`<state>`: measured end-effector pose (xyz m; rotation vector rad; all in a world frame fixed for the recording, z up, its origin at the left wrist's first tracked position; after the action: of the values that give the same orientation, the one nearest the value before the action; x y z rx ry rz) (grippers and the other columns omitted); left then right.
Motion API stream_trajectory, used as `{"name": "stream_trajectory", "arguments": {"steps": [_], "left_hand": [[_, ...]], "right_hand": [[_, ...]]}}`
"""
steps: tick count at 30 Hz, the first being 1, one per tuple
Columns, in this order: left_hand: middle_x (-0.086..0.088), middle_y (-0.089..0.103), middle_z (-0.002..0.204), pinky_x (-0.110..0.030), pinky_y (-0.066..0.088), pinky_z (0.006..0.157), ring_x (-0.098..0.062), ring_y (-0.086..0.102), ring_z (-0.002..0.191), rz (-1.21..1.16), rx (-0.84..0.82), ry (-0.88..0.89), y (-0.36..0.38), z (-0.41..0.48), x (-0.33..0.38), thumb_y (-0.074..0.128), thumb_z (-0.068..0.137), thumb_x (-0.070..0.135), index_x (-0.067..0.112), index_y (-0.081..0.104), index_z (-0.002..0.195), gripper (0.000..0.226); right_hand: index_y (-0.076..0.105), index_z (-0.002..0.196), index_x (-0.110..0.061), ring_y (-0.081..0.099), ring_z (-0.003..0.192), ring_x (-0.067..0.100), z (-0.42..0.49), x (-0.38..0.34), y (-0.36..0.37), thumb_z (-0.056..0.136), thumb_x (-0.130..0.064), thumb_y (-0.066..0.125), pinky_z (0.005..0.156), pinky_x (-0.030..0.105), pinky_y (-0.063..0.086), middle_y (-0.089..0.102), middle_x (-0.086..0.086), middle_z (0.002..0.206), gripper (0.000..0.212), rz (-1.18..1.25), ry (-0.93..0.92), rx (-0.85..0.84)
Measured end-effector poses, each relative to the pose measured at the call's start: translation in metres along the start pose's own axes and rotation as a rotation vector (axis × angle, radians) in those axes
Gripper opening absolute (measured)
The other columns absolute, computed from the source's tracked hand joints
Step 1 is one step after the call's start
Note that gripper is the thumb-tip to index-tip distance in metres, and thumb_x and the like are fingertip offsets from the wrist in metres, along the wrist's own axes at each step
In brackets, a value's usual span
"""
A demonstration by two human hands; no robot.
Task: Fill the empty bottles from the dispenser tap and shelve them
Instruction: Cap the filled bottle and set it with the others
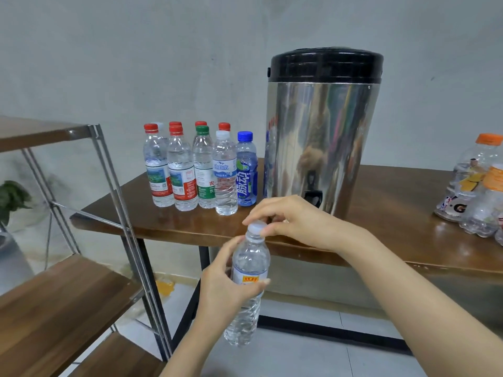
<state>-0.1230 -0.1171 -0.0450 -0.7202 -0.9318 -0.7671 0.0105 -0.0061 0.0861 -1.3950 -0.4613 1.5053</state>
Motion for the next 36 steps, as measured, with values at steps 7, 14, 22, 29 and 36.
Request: {"name": "stream_trajectory", "arguments": {"steps": [7, 14, 22, 29, 36], "left_hand": [[0.02, 0.069, 0.111, -0.015, 0.052, 0.079, -0.004, 0.067, 0.101, 0.033, 0.021, -0.002, -0.006, 0.0, -0.001, 0.093, 0.057, 0.009, 0.038, 0.059, 0.121, 0.079], [0.029, 0.066, 0.108, -0.012, 0.051, 0.074, 0.001, 0.067, 0.097, 0.016, 0.056, -0.027, -0.014, 0.002, 0.003, 0.093, 0.059, 0.004, 0.042, 0.057, 0.117, 0.078], [0.015, 0.069, 0.112, -0.015, 0.053, 0.077, -0.003, 0.067, 0.1, -0.006, 0.082, -0.02, -0.023, 0.013, 0.0, 0.092, 0.06, 0.004, 0.034, 0.059, 0.123, 0.078], [0.012, 0.068, 0.115, -0.015, 0.053, 0.078, 0.001, 0.067, 0.099, 0.001, 0.106, -0.001, -0.027, 0.022, -0.001, 0.091, 0.061, 0.004, 0.037, 0.055, 0.125, 0.081], [0.009, 0.06, 0.133, -0.03, 0.054, 0.095, -0.004, 0.063, 0.115, -0.113, 0.426, 0.138, -0.07, 0.09, 0.028, 0.089, 0.066, 0.009, 0.024, 0.048, 0.144, 0.089]], "right_hand": [[0.072, 0.099, -0.015, 0.053, 0.076, 0.007, 0.015, -0.003, 0.01, 0.084, -0.034, 0.074, 0.071, 0.021, 0.043, 0.062, -0.001, 0.089, 0.024, -0.15, 0.013, -0.032], [0.065, 0.121, -0.026, 0.056, 0.088, 0.001, 0.018, -0.006, 0.008, 0.091, -0.042, 0.064, 0.078, 0.015, 0.042, 0.066, -0.011, 0.104, 0.034, -0.152, 0.048, -0.108], [0.056, 0.109, -0.028, 0.054, 0.09, 0.016, 0.029, -0.007, 0.03, 0.096, -0.061, 0.039, 0.077, 0.037, 0.045, 0.059, -0.012, 0.091, 0.039, -0.412, 0.13, 0.003], [0.06, 0.101, -0.032, 0.043, 0.087, 0.007, 0.045, 0.008, 0.035, 0.089, -0.066, 0.042, 0.078, 0.039, 0.046, 0.059, -0.012, 0.087, 0.04, -0.325, 0.118, 0.105], [0.057, 0.129, -0.026, 0.043, 0.117, 0.009, 0.078, 0.035, 0.061, 0.097, -0.054, 0.032, 0.096, 0.03, 0.043, 0.056, -0.012, 0.127, 0.05, -0.123, 0.08, 0.668]]}}
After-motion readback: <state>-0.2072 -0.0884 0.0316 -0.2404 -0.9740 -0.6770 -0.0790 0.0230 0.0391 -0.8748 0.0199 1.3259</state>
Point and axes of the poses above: each hand's wrist, its own z-axis towards the middle knuckle, its own y-axis out of the palm, x = y × z, the point moved 1 cm from there along z, towards the middle knuckle
